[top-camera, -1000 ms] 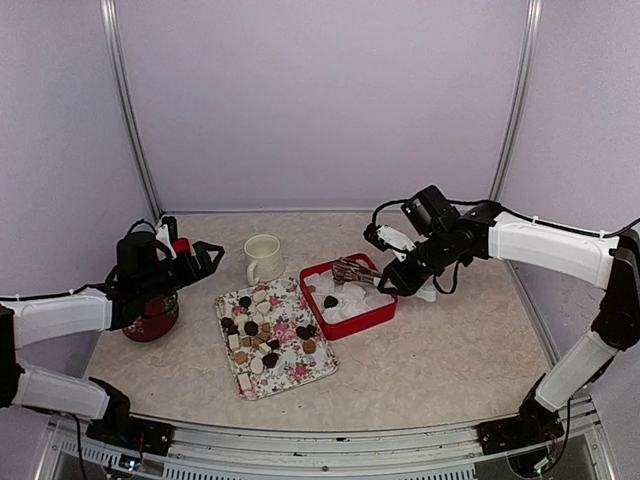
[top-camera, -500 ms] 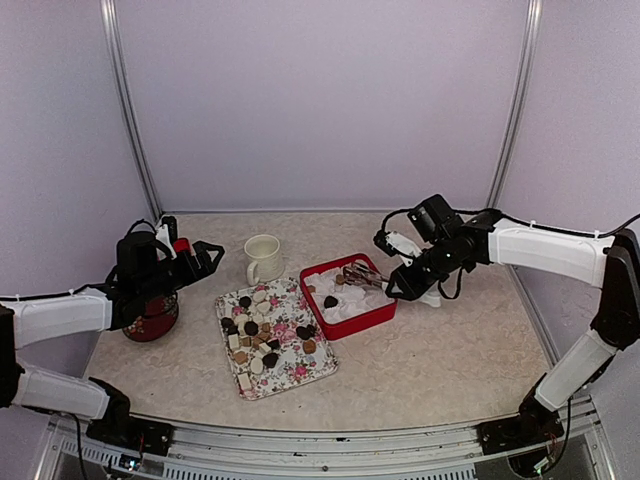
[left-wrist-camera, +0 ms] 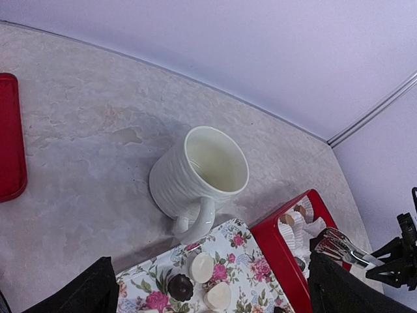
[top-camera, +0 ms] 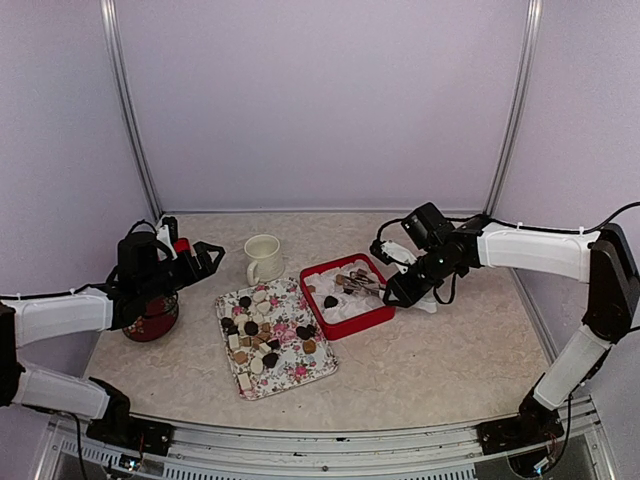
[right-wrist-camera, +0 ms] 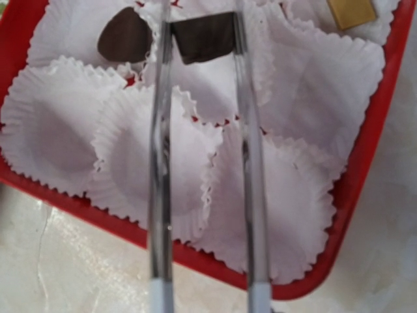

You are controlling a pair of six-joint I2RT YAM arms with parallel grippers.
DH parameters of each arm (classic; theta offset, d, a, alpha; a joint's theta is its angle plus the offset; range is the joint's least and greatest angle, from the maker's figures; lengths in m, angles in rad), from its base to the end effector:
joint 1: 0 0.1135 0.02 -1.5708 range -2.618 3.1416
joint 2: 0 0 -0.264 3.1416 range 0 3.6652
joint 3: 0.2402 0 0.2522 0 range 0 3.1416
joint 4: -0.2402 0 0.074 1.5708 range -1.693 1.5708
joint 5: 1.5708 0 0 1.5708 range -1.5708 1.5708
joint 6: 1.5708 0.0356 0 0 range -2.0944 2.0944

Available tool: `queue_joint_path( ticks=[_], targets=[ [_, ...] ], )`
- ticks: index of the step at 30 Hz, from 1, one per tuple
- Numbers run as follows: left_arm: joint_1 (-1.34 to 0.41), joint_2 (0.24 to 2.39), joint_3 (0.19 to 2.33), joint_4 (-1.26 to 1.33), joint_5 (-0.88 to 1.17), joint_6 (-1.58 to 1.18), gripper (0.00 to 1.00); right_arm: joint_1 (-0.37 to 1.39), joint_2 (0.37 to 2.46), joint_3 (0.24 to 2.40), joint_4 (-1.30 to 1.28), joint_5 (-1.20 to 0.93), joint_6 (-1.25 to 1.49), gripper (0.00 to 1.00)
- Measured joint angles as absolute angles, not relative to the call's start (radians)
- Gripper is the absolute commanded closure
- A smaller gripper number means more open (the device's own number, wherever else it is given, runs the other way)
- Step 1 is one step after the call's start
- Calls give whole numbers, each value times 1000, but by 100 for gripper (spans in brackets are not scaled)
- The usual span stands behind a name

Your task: Pack the chocolate

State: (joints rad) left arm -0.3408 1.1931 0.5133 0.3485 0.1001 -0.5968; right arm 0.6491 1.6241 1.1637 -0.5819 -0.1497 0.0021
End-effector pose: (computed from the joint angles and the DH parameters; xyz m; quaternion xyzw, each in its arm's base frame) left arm 0.2385 -0.0884 0.2160 -0.0750 0.8101 -0.2984 0.4991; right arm 0.2639 0.2069 0.2277 -0.3245 0.9064 0.1517 0.2237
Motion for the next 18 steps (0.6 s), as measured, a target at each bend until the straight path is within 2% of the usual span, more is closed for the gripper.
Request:
queue_joint_path(
  ticks=[6, 18],
  targets=[
    [-341, 1195, 513, 349, 100, -597, 1, 649, 1624, 1164, -582, -153, 2, 61],
    [-341, 1200, 513, 351, 100, -597, 1, 654, 1621, 1203, -602, -176, -7, 61]
  ],
)
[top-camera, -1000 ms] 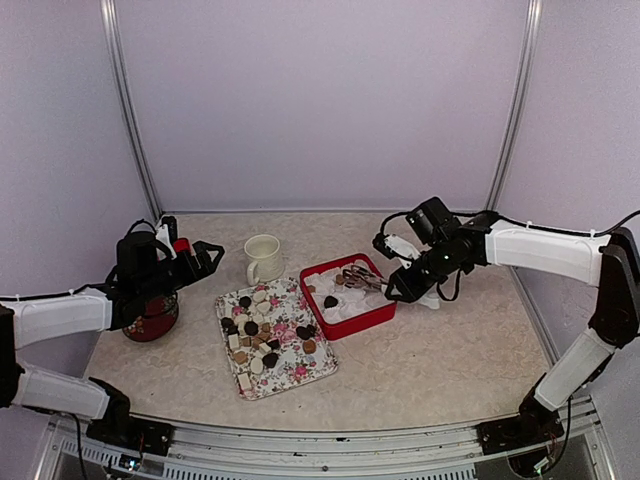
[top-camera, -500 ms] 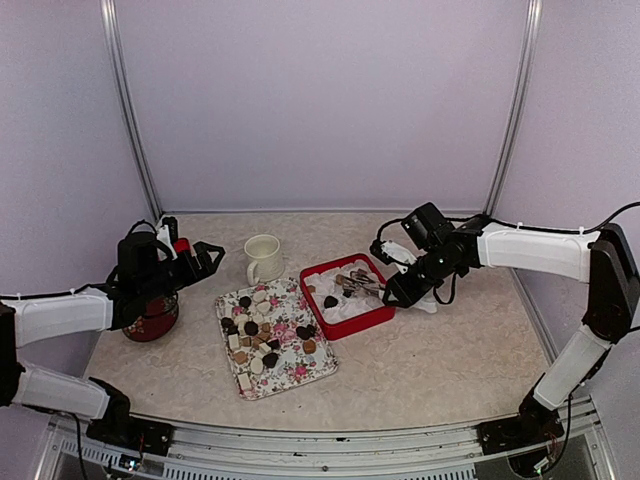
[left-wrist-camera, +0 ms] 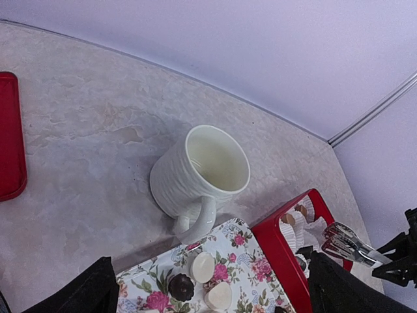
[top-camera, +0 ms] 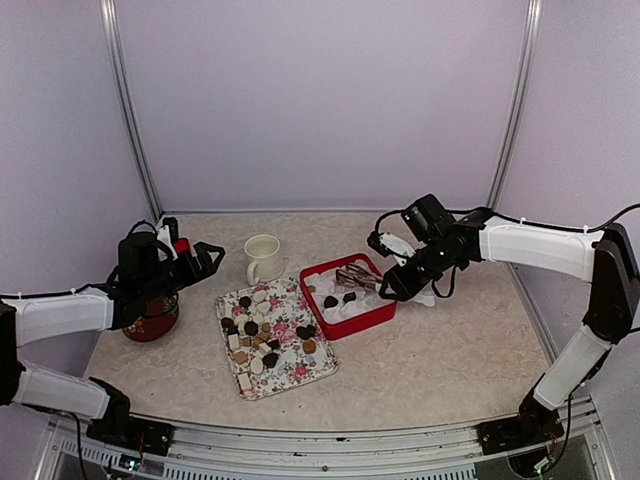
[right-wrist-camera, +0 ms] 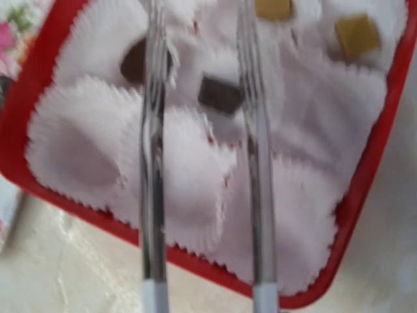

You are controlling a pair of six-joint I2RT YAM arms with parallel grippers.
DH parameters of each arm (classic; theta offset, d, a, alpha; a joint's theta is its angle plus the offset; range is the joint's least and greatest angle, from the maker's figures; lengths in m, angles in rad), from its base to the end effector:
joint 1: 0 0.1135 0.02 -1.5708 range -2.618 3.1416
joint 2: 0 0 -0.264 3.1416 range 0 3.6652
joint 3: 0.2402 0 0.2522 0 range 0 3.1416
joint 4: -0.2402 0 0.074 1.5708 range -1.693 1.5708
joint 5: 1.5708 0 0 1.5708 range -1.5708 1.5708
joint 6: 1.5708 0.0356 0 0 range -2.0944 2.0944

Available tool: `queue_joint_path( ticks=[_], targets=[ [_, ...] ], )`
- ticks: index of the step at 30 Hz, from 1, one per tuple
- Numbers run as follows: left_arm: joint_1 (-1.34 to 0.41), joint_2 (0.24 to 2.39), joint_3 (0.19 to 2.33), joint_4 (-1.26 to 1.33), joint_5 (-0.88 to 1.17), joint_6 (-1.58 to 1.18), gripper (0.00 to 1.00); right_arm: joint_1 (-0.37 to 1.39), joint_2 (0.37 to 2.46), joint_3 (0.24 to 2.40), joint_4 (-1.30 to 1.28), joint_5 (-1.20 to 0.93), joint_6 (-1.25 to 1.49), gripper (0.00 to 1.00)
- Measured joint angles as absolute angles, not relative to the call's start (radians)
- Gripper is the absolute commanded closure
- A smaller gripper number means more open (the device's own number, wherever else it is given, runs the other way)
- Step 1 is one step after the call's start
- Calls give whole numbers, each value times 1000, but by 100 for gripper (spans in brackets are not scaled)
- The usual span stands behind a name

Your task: Pack the chocolate

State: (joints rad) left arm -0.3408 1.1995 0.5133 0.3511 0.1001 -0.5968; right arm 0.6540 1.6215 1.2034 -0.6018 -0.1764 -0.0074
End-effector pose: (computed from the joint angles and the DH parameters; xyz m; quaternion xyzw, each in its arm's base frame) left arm 0.2392 -0.0886 0.2147 -0.0752 0.8111 -0.2978 0.4977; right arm 0.2650 0.2110 0.2396 -0.3339 0.8988 0.1664 0.2300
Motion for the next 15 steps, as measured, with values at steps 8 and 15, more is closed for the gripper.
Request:
queue_joint_path(
  ticks=[8, 15],
  targets=[
    [-341, 1195, 513, 351, 100, -597, 1, 742, 1619, 1311, -611, -199, -51, 62],
    [-341, 1180, 513, 350, 101, -597, 1, 878, 1626, 1339, -634, -228, -83, 62]
  ],
)
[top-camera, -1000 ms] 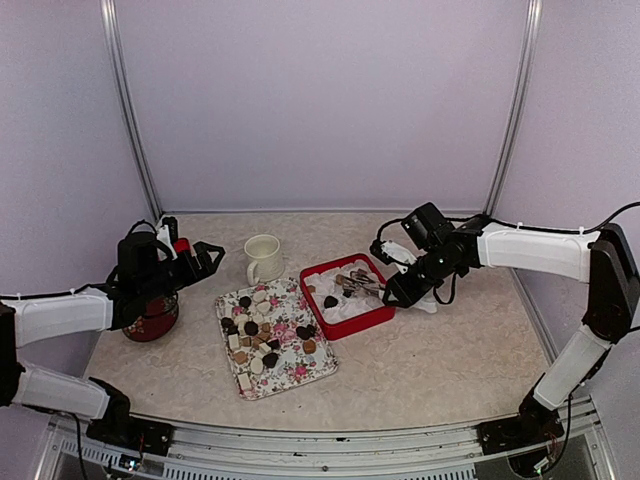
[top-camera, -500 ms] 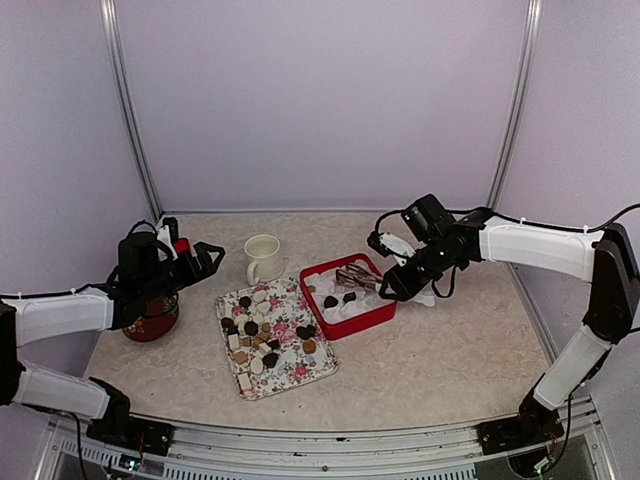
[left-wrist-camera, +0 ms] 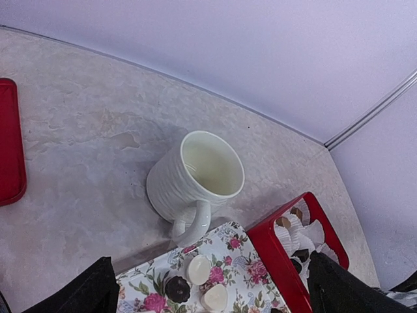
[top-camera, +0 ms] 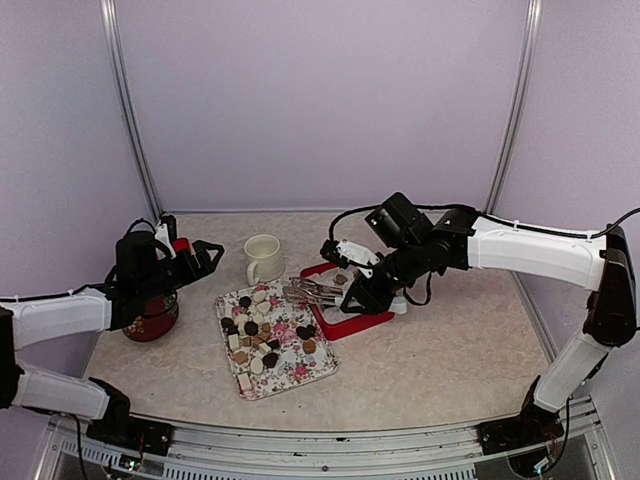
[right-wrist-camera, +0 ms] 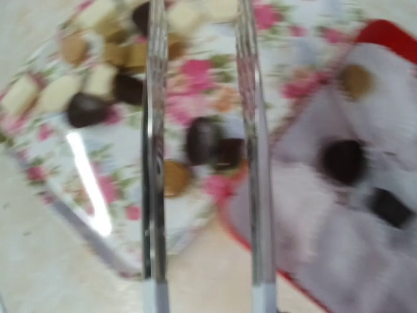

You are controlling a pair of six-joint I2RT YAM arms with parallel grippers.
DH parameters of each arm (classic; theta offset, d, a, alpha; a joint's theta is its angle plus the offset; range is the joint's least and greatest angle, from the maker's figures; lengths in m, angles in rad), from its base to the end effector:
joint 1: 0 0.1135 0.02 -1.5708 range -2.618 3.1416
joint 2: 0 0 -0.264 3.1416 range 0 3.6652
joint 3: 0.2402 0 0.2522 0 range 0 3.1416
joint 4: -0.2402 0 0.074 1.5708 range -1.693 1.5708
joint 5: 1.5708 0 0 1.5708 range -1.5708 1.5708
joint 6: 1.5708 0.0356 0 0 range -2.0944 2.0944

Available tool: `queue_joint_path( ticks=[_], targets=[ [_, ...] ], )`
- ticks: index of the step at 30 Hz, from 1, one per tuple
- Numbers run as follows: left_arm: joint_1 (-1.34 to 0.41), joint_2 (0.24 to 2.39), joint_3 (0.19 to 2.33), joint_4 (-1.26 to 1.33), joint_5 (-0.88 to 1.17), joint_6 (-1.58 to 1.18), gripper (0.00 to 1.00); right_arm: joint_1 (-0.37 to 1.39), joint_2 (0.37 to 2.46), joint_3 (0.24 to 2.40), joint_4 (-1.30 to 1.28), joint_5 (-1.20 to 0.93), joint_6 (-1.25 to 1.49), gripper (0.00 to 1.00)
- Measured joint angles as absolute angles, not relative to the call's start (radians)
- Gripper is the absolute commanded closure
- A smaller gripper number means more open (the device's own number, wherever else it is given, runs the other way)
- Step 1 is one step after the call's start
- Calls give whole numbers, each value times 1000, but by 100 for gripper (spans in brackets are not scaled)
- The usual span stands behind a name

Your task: Pack the chocolate

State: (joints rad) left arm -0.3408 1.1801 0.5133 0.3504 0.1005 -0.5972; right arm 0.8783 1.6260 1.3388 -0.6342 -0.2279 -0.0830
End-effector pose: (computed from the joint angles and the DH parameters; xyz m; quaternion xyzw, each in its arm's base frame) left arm 0.2373 -0.0879 0.2192 -0.0741 0.8058 -0.3012 0.5045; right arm 0.2187 0.2762 0.2787 -0.4675 0.8181 0.2221 0.2505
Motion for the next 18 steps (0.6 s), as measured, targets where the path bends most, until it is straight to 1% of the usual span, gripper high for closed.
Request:
queue_joint_path(
  ticks=[9, 18],
  targets=[
    [-341, 1169, 513, 350, 100, -597, 1, 1007, 1670, 1325, -638, -256, -88, 62],
    [-341, 1169, 513, 350, 101, -597, 1, 1066, 1671, 1229, -628, -274, -80, 61]
  ],
)
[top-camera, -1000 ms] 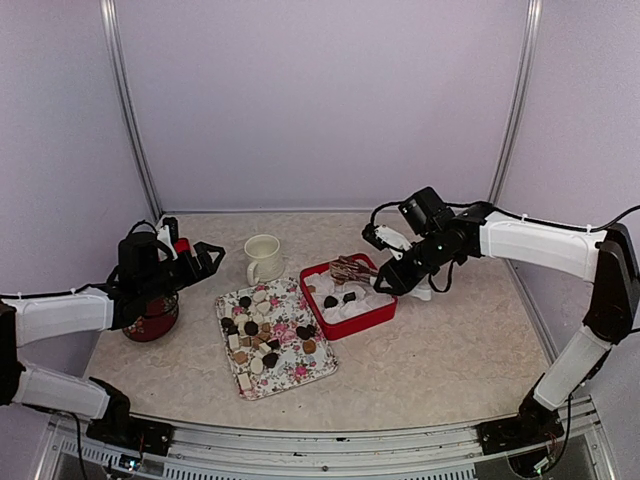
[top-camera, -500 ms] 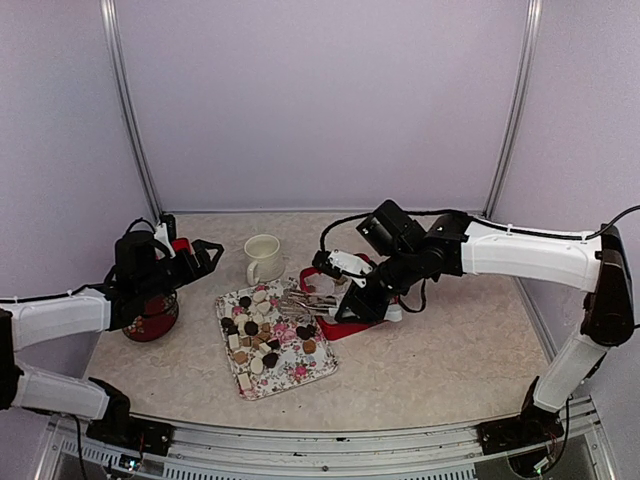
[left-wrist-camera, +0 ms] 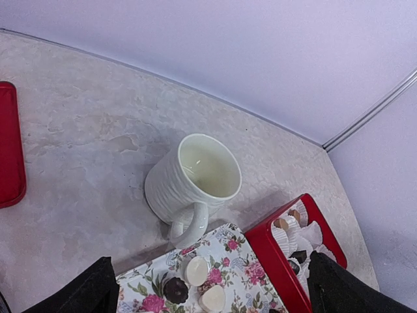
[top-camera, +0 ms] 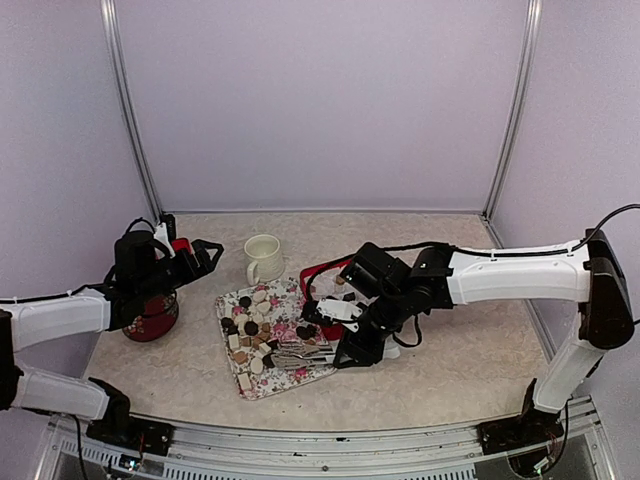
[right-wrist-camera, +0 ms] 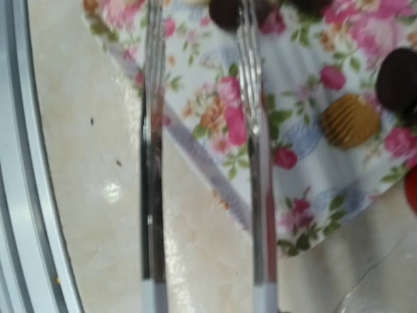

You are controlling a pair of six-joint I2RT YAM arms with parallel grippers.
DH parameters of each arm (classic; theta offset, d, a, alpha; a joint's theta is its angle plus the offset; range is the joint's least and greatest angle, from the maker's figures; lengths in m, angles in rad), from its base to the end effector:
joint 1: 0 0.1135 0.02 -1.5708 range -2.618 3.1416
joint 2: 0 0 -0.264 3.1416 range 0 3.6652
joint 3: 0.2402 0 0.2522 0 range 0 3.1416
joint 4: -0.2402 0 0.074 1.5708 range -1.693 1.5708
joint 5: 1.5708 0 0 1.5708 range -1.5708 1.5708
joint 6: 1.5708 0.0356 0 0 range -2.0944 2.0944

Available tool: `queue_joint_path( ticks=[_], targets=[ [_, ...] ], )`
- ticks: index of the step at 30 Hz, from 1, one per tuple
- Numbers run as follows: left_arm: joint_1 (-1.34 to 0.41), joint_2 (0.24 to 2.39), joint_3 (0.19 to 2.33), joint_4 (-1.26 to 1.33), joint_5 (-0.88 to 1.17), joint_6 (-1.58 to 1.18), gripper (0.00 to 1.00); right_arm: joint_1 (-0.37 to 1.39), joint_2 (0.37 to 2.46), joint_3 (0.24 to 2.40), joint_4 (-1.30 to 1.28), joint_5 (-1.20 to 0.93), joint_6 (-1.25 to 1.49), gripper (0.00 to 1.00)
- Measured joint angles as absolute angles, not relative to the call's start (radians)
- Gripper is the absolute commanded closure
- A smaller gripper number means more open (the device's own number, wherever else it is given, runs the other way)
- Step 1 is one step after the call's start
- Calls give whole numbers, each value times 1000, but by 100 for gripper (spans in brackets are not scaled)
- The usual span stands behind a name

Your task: Pack the chocolate

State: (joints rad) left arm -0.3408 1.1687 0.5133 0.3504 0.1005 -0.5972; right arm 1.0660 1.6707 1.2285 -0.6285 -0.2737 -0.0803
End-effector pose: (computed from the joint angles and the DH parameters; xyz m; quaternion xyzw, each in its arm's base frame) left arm 0.2361 -0.0875 0.2219 -0.0735 0.8025 -0.3031 0.5086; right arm 0.1586 0.3069 0.2306 -0.5489 0.7882 0.2324 0.1534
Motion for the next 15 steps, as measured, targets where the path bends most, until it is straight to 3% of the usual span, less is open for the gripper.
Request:
queue_joint_path(
  ticks=[15],
  targets=[
    [-341, 1169, 513, 350, 101, -597, 1, 1071, 1774, 1213, -574, -241, -78, 59]
  ],
)
